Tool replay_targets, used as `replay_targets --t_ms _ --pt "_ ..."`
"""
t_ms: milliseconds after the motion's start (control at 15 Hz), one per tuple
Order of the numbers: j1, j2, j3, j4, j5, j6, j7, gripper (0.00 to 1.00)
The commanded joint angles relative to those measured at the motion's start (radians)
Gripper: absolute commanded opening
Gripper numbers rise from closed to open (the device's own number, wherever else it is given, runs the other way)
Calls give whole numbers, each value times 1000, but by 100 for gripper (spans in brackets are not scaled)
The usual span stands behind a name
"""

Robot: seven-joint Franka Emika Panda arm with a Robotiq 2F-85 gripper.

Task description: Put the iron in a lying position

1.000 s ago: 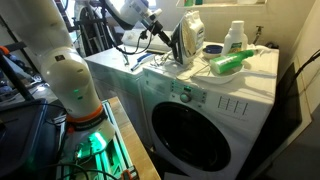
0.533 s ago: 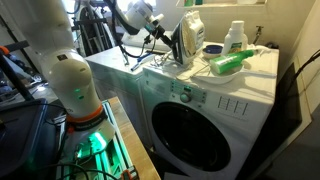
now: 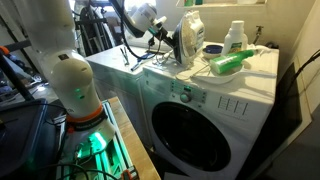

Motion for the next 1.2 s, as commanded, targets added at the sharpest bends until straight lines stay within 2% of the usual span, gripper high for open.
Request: replay_targets --t_ms 0,67,333,400,467,533,667,800,1133 --pt "17 20 -26 18 -25 43 20 88" --pt "17 22 -28 21 -22 51 18 76" --pt "17 21 -38 22 -20 75 17 44" --pt "16 20 -40 21 -18 83 14 57" --pt "15 17 -43 21 -16 89 13 58" --pt "14 16 -45 20 -12 100 10 32" --pt "10 11 -48 17 -2 127 8 32" --pt "5 5 -55 16 12 160 6 17" --pt "-2 -17 -67 3 44 247 -2 16"
